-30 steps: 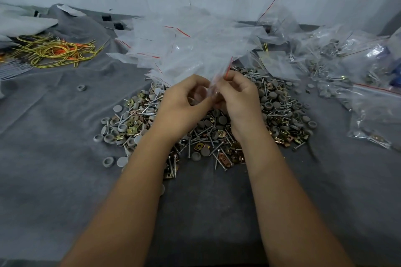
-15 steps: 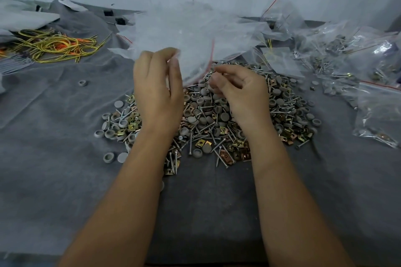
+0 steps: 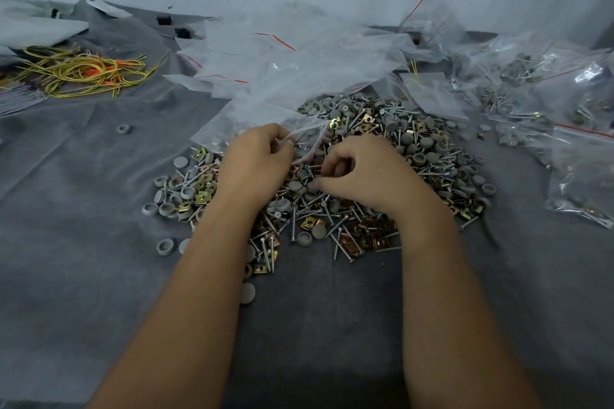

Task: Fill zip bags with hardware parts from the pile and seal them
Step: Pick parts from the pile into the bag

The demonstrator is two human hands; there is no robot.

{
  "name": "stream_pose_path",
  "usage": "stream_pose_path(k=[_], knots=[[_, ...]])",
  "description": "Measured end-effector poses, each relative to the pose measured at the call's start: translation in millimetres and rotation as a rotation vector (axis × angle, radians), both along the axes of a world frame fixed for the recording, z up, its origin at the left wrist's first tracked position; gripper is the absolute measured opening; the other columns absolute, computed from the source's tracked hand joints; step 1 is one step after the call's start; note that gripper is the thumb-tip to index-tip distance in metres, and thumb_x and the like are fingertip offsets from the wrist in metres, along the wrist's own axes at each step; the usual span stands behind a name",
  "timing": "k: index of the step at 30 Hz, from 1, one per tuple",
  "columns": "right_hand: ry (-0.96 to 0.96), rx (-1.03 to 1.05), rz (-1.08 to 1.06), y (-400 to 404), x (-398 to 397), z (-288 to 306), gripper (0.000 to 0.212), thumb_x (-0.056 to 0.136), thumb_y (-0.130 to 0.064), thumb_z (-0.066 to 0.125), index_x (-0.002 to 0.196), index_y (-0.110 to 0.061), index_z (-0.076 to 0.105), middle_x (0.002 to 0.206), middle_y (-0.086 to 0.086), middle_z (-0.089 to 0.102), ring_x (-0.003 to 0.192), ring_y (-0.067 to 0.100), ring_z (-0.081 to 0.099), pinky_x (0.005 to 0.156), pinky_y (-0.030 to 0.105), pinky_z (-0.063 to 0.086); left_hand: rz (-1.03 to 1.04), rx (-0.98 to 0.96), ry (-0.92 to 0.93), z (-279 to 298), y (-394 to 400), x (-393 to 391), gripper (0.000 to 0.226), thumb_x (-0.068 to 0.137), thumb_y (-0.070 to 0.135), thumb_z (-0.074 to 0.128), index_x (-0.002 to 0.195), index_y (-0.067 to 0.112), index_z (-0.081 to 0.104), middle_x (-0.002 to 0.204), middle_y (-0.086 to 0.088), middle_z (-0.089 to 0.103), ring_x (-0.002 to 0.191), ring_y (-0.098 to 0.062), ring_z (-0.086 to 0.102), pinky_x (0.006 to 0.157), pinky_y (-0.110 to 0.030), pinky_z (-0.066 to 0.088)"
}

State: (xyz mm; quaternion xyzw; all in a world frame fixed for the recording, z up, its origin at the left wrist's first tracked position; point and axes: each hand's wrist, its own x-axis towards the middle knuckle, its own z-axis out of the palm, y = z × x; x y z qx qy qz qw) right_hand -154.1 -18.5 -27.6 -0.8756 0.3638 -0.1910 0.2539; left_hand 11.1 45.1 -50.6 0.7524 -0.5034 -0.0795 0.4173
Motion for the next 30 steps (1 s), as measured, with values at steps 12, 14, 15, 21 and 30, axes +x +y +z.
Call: stream_pose_path(k=[12, 14, 15, 21, 30], knots=[[0.068, -0.147, 0.038, 1.9, 5.7, -2.4, 0.013, 0.084, -0.035, 0.074, 0.087, -0.023, 0.077, 0.076, -0.015, 0.049, 0.071, 0.003, 0.05, 0.062, 0.027, 0.042, -0.034, 0.015, 0.008, -2.0, -0.8, 0.6, 0.01, 0.096, 0.029, 0.054, 0.09, 0.029, 0.062, 0.06, 0.005, 0.055, 0.056, -0.015, 0.052, 0.056, -0.029, 0.038], [0.079, -0.143, 0.059, 2.0, 4.9, -1.1, 0.01, 0.084, -0.03, 0.074, 0.09, -0.022, 0.077, 0.075, -0.017, 0.047, 0.07, 0.0, 0.049, 0.062, 0.023, 0.042, -0.039, 0.01, 0.011, -2.3, -0.8, 0.7, 0.01, 0.097, 0.028, 0.054, 0.09, 0.028, 0.062, 0.058, 0.006, 0.053, 0.055, -0.014, 0.05, 0.056, -0.029, 0.036], [0.087, -0.137, 0.073, 1.8, 4.2, -0.5, 0.01, 0.083, -0.027, 0.075, 0.091, -0.023, 0.077, 0.074, -0.018, 0.046, 0.069, -0.001, 0.048, 0.061, 0.02, 0.04, -0.04, 0.009, 0.011, -2.4, -0.7, 0.7, 0.01, 0.097, 0.027, 0.054, 0.09, 0.028, 0.062, 0.058, 0.007, 0.052, 0.055, -0.014, 0.05, 0.055, -0.029, 0.035], [0.036, -0.166, 0.056, 3.3, 5.0, -1.9, 0.01, 0.086, -0.018, 0.068, 0.088, -0.019, 0.078, 0.073, -0.017, 0.05, 0.07, 0.002, 0.054, 0.063, 0.022, 0.047, -0.016, 0.011, -0.021, -1.9, -0.5, -1.0, 0.01, 0.097, 0.028, 0.053, 0.094, 0.027, 0.062, 0.061, 0.008, 0.054, 0.056, -0.012, 0.051, 0.054, -0.028, 0.033], [-0.57, 0.077, -0.151, 9.1, 17.2, -2.0, 0.012, 0.09, -0.01, 0.064, 0.095, -0.019, 0.069, 0.088, -0.004, 0.069, 0.081, 0.002, 0.063, 0.069, 0.01, 0.048, 0.023, -0.105, 0.084, 1.3, 0.4, -4.8, 0.014, 0.096, 0.027, 0.053, 0.088, 0.027, 0.066, 0.06, 0.009, 0.06, 0.047, -0.004, 0.048, 0.049, -0.026, 0.038]])
